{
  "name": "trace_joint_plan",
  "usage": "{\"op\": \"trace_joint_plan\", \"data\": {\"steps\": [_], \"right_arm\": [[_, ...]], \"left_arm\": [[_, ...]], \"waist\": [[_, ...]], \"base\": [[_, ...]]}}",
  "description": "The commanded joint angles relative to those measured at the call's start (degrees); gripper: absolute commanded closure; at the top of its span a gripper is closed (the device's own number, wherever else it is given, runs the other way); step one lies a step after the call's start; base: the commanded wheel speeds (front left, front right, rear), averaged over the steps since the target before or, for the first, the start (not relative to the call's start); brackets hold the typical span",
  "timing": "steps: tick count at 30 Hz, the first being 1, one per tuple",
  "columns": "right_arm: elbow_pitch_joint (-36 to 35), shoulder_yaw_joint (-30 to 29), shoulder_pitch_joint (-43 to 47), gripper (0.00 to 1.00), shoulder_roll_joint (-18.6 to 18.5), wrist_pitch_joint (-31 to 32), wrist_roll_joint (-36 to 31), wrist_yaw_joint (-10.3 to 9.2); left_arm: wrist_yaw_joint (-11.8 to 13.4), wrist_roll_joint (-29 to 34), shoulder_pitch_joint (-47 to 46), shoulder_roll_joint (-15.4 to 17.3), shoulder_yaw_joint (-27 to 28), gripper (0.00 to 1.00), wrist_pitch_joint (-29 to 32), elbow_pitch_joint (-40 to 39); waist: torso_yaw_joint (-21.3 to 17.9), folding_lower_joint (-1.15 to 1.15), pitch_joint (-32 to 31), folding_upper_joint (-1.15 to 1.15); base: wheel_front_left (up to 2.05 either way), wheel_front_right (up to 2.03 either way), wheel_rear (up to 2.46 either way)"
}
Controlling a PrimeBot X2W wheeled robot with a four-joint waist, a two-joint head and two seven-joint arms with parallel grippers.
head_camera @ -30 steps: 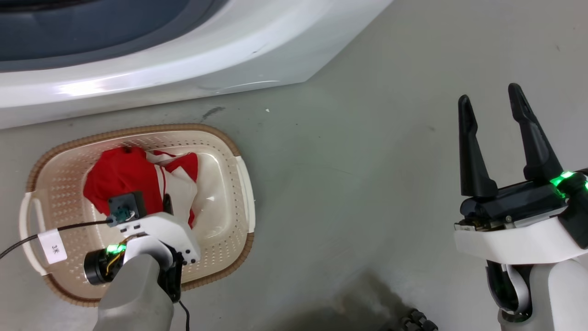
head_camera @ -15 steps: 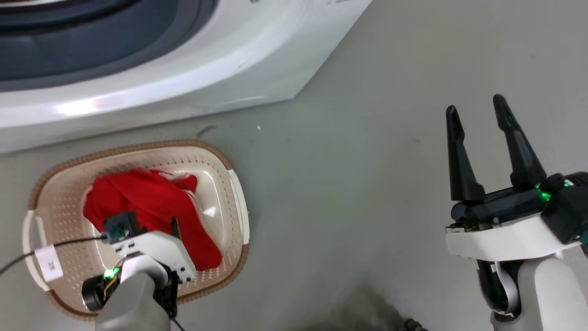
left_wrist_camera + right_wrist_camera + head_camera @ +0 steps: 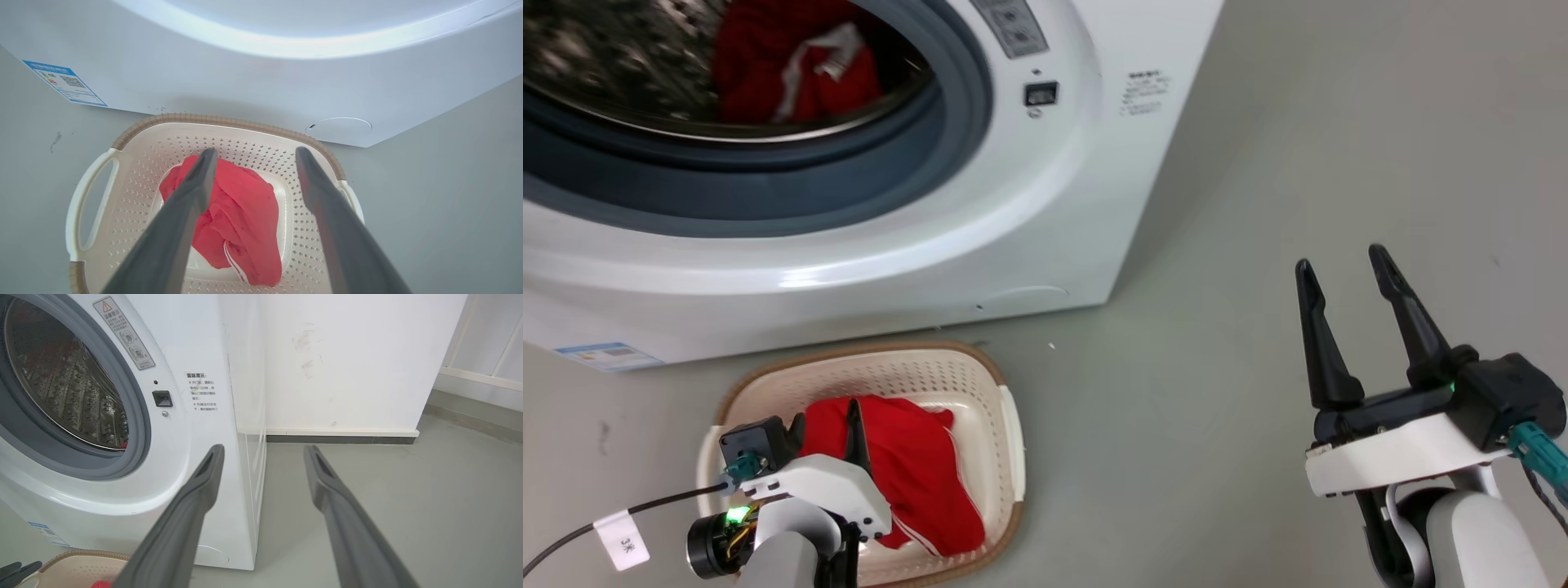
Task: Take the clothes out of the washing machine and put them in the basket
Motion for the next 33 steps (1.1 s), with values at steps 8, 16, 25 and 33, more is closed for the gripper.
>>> {"op": "trace_joint_plan", "data": {"steps": [8,16,25,33], "right_arm": [[0.26,-1.52,3.8,0.0,-0.01,1.57,-0.92,-0.04],[-0.57,-2.22,5.46,0.0,-0.02,2.27,-0.96,-0.04],[-1.0,-1.91,5.4,0.0,-0.02,2.2,-0.12,-0.04],[-0.69,-1.15,4.32,0.0,-0.01,1.12,0.95,-0.04]], "left_arm": [[-0.29,6.0,6.8,-1.33,1.68,0.0,-0.14,-14.87],[0.75,10.68,11.28,-1.75,0.22,0.0,-0.14,-29.13],[1.34,13.91,9.37,-0.63,-1.55,0.0,-0.14,-36.65],[-0.47,14.15,1.43,3.29,-1.52,0.0,4.29,-36.16]], "waist": [[7.0,0.01,-8.12,0.0],[8.83,0.01,-10.57,0.0],[8.03,0.01,-10.06,0.0],[4.27,0.01,-8.13,0.0]], "base": [[0.0,0.0,0.0],[0.0,0.0,0.0],[0.0,0.0,0.0],[0.0,0.0,0.0]]}}
